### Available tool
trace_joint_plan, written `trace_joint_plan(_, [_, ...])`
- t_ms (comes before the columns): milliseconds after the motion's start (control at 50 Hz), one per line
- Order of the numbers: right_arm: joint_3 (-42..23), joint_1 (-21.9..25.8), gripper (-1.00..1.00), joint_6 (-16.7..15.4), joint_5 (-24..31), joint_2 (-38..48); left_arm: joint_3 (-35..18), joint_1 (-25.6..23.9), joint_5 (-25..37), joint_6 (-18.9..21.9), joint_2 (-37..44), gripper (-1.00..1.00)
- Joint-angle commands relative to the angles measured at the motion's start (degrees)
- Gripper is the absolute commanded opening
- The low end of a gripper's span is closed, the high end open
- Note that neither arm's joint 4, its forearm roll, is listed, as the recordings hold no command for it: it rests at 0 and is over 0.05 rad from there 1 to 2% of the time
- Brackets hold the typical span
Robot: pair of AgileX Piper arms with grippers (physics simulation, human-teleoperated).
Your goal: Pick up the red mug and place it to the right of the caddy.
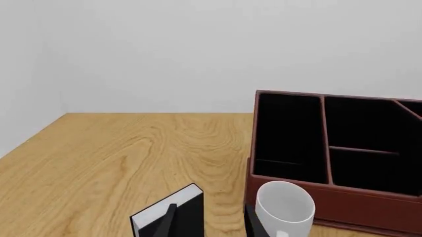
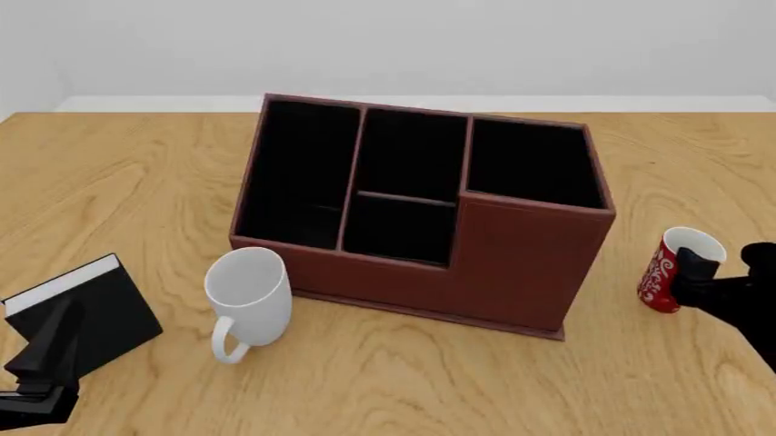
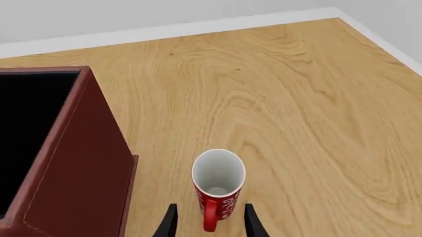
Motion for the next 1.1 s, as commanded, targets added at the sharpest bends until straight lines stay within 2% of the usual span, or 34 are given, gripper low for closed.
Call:
trace_joint_plan(20, [-1.1, 0.2, 1.0, 0.5, 0.1, 1.9, 0.0, 0.0, 0.0, 0.0, 0.0, 1.0])
trace_joint_plan(1100, [-0.8, -0.7, 1.0, 1.2, -7.3, 13.9, 0.0, 0.0, 0.0, 0.0, 0.0, 1.0])
